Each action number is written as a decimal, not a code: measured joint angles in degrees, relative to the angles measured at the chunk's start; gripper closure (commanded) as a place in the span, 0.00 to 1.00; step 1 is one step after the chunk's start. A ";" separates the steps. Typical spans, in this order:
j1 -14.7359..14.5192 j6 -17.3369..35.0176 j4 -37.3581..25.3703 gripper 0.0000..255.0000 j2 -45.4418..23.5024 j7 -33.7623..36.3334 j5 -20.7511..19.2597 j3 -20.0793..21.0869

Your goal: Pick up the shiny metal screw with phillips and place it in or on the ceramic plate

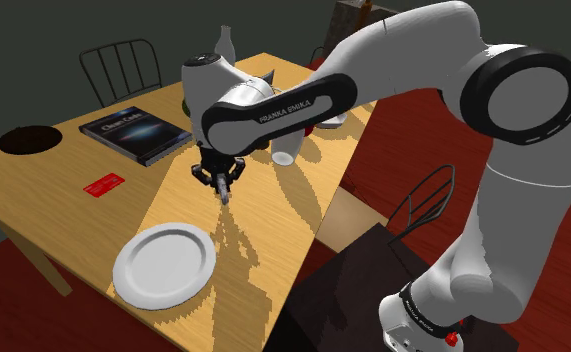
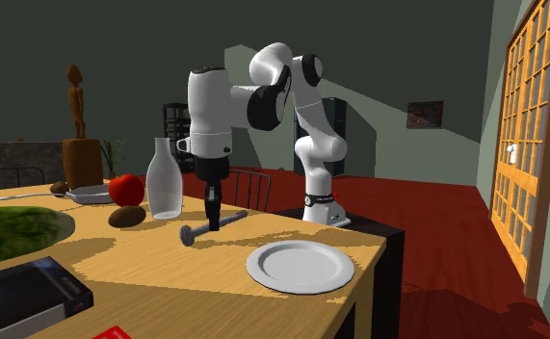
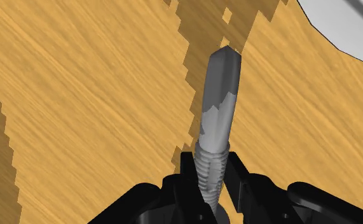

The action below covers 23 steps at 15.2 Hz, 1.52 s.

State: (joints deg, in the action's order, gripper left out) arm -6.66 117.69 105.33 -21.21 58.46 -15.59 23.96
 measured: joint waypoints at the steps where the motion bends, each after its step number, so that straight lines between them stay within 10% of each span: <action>1: -0.02 -0.70 -0.50 1.00 0.23 -0.13 0.18 0.09; 12: 0.12 -7.38 -4.13 1.00 3.66 -1.46 2.25 1.02; 23: -9.38 -10.62 -8.12 1.00 0.99 11.61 1.66 5.33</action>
State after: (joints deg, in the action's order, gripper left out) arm -16.04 107.07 97.21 -20.22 70.07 -13.93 29.30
